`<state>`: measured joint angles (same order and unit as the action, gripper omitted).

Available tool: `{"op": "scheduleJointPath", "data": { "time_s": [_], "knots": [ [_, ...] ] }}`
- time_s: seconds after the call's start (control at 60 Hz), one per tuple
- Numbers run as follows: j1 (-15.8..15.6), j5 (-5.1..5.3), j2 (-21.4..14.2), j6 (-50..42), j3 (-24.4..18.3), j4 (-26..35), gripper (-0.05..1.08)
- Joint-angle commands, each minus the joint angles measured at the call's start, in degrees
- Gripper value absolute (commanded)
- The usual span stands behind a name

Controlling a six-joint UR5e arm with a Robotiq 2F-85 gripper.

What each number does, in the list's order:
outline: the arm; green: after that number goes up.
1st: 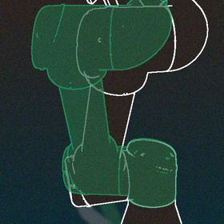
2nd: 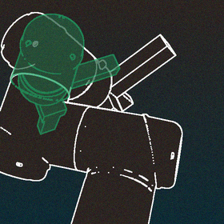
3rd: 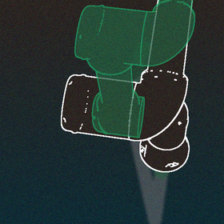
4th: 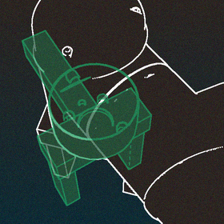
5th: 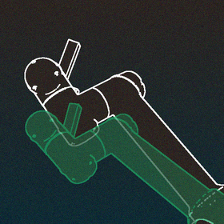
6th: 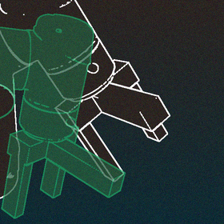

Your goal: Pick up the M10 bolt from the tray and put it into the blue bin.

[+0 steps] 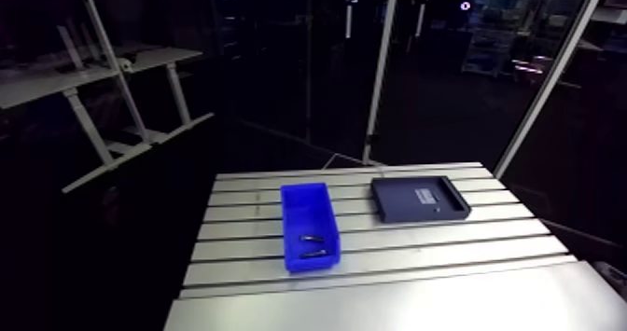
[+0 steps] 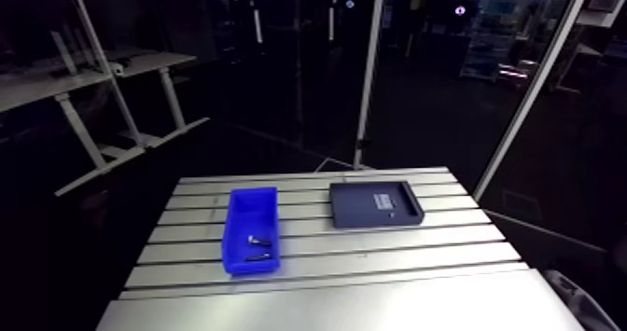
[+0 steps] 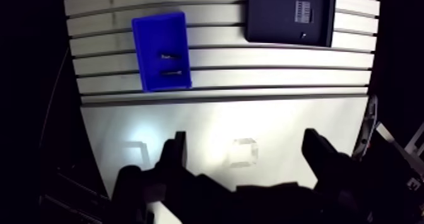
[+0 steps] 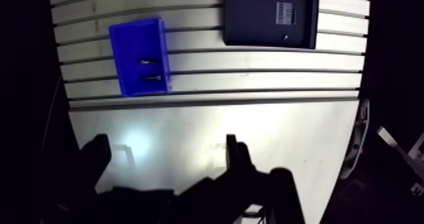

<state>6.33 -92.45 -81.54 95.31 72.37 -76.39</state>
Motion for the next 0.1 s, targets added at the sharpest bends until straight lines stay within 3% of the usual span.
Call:
{"op": "scheduleJointPath", "data": {
  "time_s": [0.017,0.1],
  "knots": [
    [0.0,0.02,-0.1,0.0,0.0,0.3,0.02],
    [0.0,0.03,-0.1,0.0,0.0,0.3,0.02]
  ]
}}
